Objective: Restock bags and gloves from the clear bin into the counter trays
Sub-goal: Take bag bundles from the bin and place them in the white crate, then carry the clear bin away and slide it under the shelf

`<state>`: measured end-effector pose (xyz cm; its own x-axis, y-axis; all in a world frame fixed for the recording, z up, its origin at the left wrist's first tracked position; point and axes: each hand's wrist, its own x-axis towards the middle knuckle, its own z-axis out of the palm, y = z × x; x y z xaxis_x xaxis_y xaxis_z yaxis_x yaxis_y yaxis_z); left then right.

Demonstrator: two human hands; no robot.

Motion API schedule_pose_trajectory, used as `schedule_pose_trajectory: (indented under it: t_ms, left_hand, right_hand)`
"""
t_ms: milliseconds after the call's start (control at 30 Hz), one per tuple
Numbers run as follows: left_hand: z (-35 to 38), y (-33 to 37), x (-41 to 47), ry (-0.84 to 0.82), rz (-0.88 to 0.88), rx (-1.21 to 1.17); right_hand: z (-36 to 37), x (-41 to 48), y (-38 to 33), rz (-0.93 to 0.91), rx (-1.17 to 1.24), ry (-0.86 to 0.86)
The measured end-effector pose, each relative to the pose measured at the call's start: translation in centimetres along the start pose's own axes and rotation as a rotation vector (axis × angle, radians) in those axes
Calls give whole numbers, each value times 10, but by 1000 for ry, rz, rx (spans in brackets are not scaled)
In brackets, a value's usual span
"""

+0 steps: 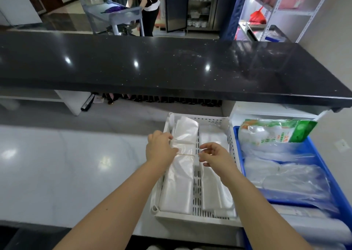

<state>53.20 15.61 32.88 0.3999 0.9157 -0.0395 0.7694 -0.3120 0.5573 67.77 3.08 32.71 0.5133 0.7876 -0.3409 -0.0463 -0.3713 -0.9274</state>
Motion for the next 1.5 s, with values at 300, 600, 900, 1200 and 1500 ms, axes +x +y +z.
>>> schedule_pose_trajectory:
  t_ms: [300, 600, 900, 1200, 1500]
  left_hand:
    - [-39, -29, -50, 210, 49, 209]
    - [-98, -116, -153, 334, -180, 341]
    - [-152, -240, -300, 354, -321, 336]
    - [-205, -357, -391, 327, -216, 356]
    - [-188, -422, -379, 147, -167, 343]
  right_hand:
    - [57, 1, -40, -435, -421, -144]
    - [153, -48, -49, -809, -745, -360]
    - [260, -186, -16, -1011, -923, -477]
    - [371, -308, 46, -983, -922, -386]
    - [412, -308, 90, -866, -1119, -407]
